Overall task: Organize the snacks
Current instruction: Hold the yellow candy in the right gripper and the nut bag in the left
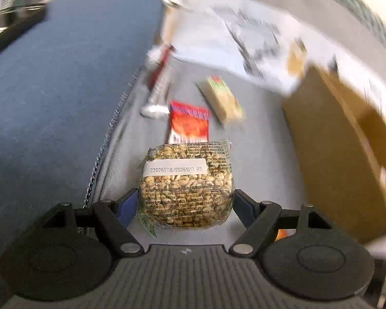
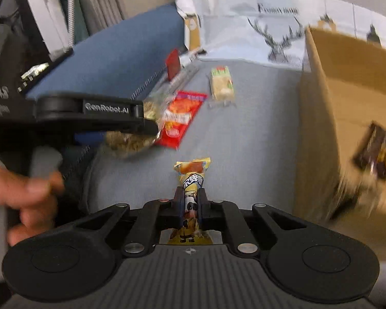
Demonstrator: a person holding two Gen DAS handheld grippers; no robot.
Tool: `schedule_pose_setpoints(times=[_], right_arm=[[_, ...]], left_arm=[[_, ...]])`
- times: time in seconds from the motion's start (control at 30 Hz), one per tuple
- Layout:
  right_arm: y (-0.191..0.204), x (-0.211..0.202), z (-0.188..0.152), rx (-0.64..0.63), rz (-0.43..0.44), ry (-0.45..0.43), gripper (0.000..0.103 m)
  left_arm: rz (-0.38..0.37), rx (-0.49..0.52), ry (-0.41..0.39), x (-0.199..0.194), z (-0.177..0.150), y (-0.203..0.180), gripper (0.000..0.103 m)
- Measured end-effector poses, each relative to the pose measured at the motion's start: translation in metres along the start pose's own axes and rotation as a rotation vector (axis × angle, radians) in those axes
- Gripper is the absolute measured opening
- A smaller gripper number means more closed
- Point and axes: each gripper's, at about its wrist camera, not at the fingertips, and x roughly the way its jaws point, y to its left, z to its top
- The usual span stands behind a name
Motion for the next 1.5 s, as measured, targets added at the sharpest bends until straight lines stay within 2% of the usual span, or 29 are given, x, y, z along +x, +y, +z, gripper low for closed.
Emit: schedule_pose_setpoints(times=[0.1,0.17,0.23,0.3,0.37,0.53,0.97,1.2,1.23,1.27,1.3,1.37,1.5], right_arm=[[-0.003,0.018,-0.009,0.016,-0.03,0.038,0.01],[-0.007,0.029,-0.014,0.03,-0.028,0.077,0.014],[-0.008,0.033,-0.017,0.014,-0.032,0.085,0.014],[-0.006,0.034,-0.015,-0.009,-0.023,0.082,0.021],[-0.006,0.034,-0.015,-0.023,-0.011,0.078,0.035],[-0.008,0.034,-0.016,-0.042,0.0,0.074,0.036],[-0.013,0.03,-0.015,-0.032,-0.004,0.064,0.036],[-0.01,0.031,-0.018,-0.072,-0.021,0.071,0.035],[-0.01,0.03,-0.018,-0.081,-0.022,0.071,0.034],[-0.009,0.03,-0.019,-0.093,-0.026,0.071,0.028],[-0.008,0.03,-0.019,-0.108,-0.032,0.069,0.015],[-0.006,0.029,-0.02,-0.137,-0.04,0.064,0.012],[-0.002,0.021,-0.018,-0.157,-0.052,0.014,0.011]], left_arm=[[-0.115,-0.037,0.102,0.013,-0.005,0.01,0.082],[-0.149,-0.047,0.145,0.021,-0.006,0.01,0.083],[-0.145,-0.076,0.162,0.027,-0.008,0.011,0.084],[-0.137,-0.098,0.155,0.03,-0.011,0.009,0.086],[-0.118,-0.074,0.151,0.031,-0.009,0.004,0.086],[-0.096,-0.002,0.164,0.037,-0.007,-0.007,0.093],[-0.078,0.011,0.16,0.036,-0.009,-0.012,0.095],[-0.079,0.01,0.159,0.036,-0.01,-0.011,0.096],[-0.08,0.01,0.159,0.036,-0.01,-0.011,0.096],[-0.079,0.01,0.158,0.036,-0.01,-0.011,0.096],[-0.078,0.011,0.159,0.037,-0.01,-0.011,0.096],[-0.07,0.015,0.159,0.036,-0.011,-0.012,0.096],[-0.05,0.037,0.156,0.037,-0.012,-0.017,0.096]])
